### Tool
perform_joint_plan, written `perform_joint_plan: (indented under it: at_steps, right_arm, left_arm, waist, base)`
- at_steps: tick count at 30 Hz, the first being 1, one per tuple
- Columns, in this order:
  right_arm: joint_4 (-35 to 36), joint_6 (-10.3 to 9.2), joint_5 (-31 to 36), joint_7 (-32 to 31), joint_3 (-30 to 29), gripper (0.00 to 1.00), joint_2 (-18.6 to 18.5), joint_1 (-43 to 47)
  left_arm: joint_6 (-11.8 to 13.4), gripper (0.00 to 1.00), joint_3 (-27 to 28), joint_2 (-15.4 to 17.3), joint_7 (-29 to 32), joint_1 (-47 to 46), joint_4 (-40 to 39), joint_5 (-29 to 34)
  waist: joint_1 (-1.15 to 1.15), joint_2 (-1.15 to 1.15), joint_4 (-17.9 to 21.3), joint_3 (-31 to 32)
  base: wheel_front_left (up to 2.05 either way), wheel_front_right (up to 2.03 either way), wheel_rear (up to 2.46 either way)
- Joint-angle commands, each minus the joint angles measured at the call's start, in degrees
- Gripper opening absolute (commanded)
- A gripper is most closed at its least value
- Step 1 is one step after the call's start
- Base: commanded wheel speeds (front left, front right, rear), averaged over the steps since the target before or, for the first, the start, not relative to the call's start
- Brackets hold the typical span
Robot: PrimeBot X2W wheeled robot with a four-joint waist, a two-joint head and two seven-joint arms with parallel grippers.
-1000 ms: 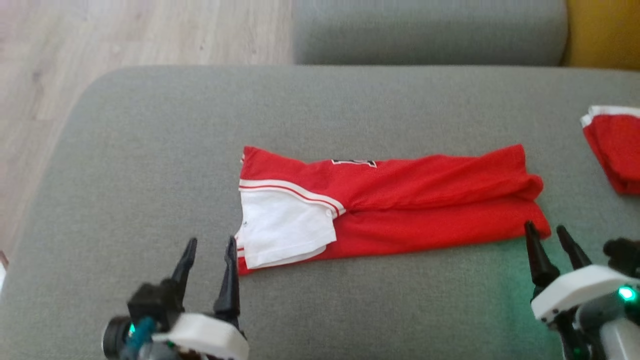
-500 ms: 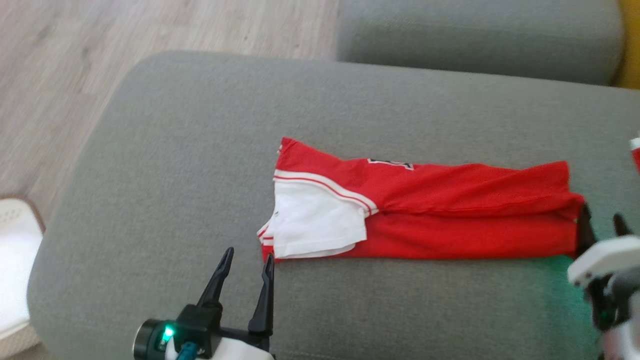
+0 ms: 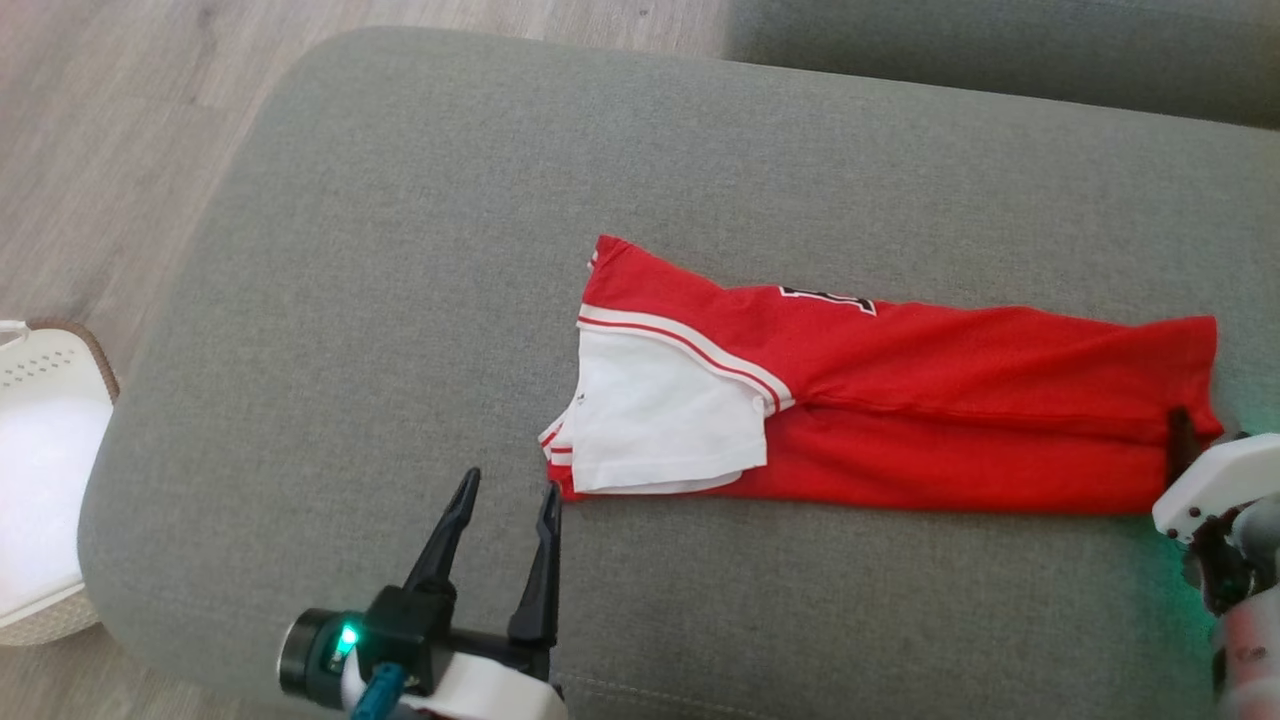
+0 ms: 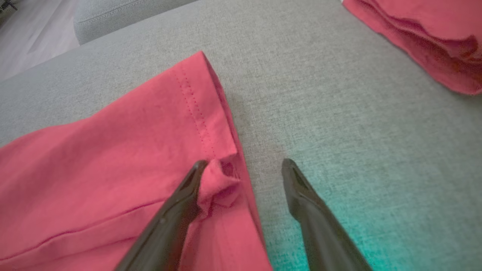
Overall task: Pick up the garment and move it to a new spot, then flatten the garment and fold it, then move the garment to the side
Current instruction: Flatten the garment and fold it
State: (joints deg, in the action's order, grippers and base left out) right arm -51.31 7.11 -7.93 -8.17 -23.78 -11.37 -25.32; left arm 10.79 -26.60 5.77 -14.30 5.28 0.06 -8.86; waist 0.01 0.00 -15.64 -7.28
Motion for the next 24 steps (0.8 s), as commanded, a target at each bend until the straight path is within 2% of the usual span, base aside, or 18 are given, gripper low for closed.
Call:
perform_joint_plan:
  at_steps: [1, 2, 4, 7, 10, 11, 16, 24]
  right_arm:
    - [0.8, 0.37, -0.19, -0.4, 1.36, 1.0, -0.48, -1.62]
    - [0.19, 0.37, -0.87, -0.83, 1.35, 0.93, -0.01, -1.71]
    - [-0.52, 0.37, -1.79, -1.52, 1.72, 0.65, 0.96, -1.59]
    - [-0.61, 0.37, -3.66, -2.79, 3.49, 0.41, 2.62, -1.0]
    - [-0.05, 0.37, -4.86, -3.09, 5.11, 0.04, 2.99, -0.18]
    - [0.27, 0.37, -5.1, -2.67, 5.43, 0.0, 2.93, 0.04]
    - [1.97, 0.37, -5.05, 0.3, 5.66, 0.0, 1.34, 0.24]
    - [5.71, 0.37, -4.9, 0.31, 3.77, 0.0, -3.81, -2.64]
  left_arm:
    - [-0.34, 1.0, 2.2, -0.73, -0.7, -2.23, -1.62, 0.94]
    - [-0.53, 1.0, 2.5, -0.86, -0.7, -2.24, -1.61, 1.1]
    - [-0.79, 1.0, 3.11, -1.11, -0.7, -2.08, -1.69, 1.4]
    - [-1.02, 1.0, 4.18, -1.46, -0.7, -1.64, -1.75, 1.53]
    - [-1.6, 1.0, 4.75, -1.76, -0.7, -1.3, -1.68, 1.7]
    - [-1.89, 1.0, 4.81, -1.82, -0.7, -1.29, -1.61, 1.89]
    - [-2.44, 1.0, 5.57, -2.13, -0.7, -1.29, -1.59, 2.61]
    - [-3.08, 1.0, 7.65, -2.42, -0.7, -0.6, -1.93, 2.81]
  waist:
    - [-0.01, 0.0, 0.1, 0.01]
    - [-0.01, 0.0, 0.33, 0.0]
    - [-0.01, 0.0, 0.84, 0.08]
    - [-0.01, 0.0, 1.58, 0.32]
    - [-0.01, 0.0, 1.99, 0.63]
    - [-0.01, 0.0, 2.04, 0.72]
    - [-0.01, 0.0, 2.79, 1.3]
    - [-0.01, 0.0, 7.28, 1.08]
  base:
    - [0.0, 0.0, 0.0]
    - [0.0, 0.0, 0.0]
    - [0.0, 0.0, 0.0]
    - [0.0, 0.0, 0.0]
    - [0.0, 0.0, 0.0]
    - [0.0, 0.0, 0.0]
    - [0.0, 0.0, 0.0]
    - [0.0, 0.0, 0.0]
